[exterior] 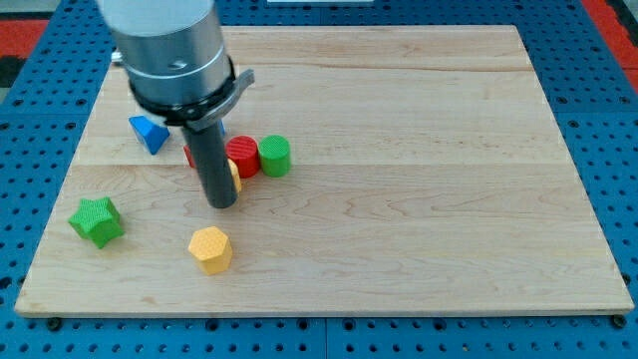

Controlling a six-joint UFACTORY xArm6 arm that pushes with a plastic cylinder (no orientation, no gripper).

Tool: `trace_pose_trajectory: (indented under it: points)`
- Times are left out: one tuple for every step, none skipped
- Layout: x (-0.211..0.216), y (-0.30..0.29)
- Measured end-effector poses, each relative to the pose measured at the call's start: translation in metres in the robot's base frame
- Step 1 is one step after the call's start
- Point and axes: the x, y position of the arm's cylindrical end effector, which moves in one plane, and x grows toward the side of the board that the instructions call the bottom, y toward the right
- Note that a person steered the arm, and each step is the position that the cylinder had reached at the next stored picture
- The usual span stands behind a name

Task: Place green circle to the bottom of the red circle

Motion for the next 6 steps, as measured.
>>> trace_pose_trajectory:
  points:
    - [-0.001, 0.053]
    - [-0.033, 0.099]
    - [-0.070, 0.103]
    - [-0.070, 0.068]
    - [-0.046, 0.064]
    - [-0.018, 0.051]
